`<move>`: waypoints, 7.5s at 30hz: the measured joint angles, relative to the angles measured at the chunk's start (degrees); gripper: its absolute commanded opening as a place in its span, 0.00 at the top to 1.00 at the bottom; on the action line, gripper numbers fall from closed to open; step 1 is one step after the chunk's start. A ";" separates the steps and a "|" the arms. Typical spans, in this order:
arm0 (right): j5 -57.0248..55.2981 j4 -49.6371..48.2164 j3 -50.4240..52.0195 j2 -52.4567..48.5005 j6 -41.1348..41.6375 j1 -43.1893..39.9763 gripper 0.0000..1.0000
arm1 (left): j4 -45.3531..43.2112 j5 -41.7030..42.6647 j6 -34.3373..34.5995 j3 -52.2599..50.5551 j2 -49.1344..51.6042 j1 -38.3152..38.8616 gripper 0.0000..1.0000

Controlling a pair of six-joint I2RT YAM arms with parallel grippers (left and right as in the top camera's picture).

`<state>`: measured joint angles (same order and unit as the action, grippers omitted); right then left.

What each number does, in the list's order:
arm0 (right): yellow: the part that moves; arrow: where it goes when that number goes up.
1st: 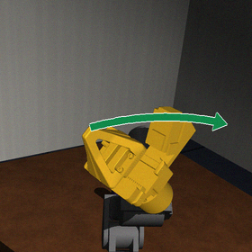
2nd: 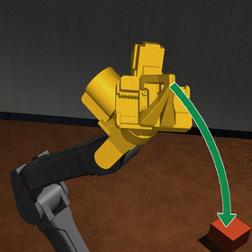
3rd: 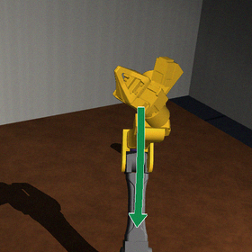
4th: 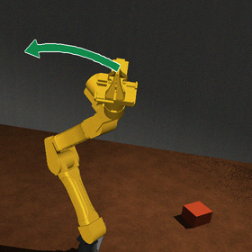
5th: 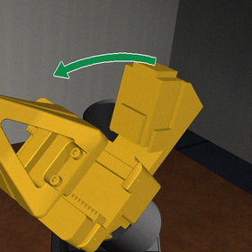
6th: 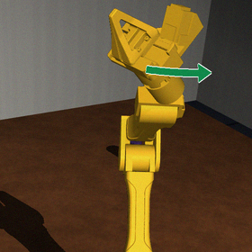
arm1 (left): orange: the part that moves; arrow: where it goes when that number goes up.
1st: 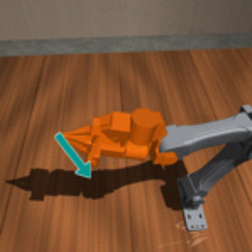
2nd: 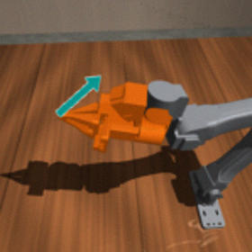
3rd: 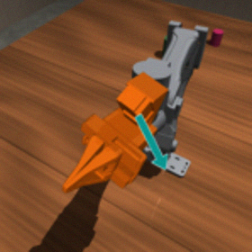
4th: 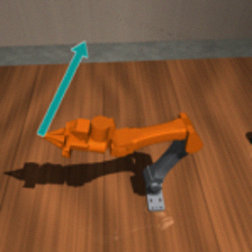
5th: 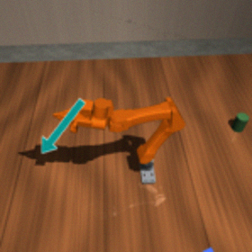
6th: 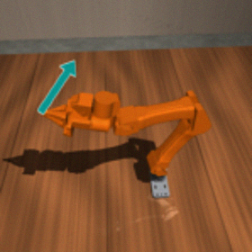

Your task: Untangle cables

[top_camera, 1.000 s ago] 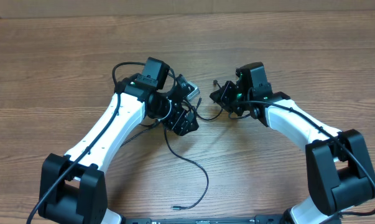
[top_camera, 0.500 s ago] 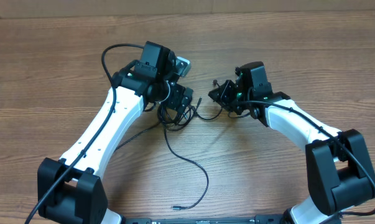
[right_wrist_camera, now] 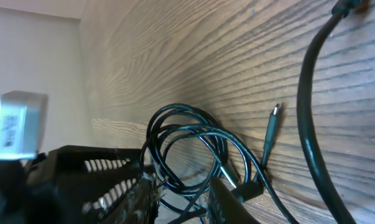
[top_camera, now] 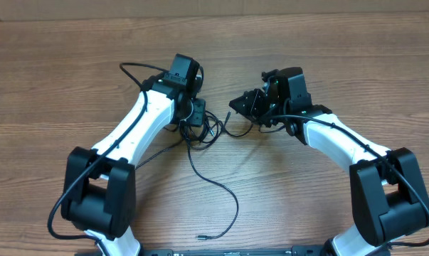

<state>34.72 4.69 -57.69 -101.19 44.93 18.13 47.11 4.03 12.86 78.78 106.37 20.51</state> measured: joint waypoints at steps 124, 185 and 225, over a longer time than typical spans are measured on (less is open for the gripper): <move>-27.28 16.79 0.02 1.95 7.48 2.49 0.85 | -7.52 13.94 -3.34 -14.10 -13.97 0.37 0.96; -37.11 21.86 0.02 1.95 7.34 2.49 0.49 | -13.79 -7.72 3.82 -5.11 -4.68 3.39 0.58; -23.91 21.75 -1.44 11.26 -8.31 1.44 0.48 | -12.35 -13.03 -2.34 -2.97 -12.20 3.39 0.96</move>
<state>10.81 26.44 -59.13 -89.93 36.62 19.57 34.76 -8.99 10.52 75.81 94.17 23.90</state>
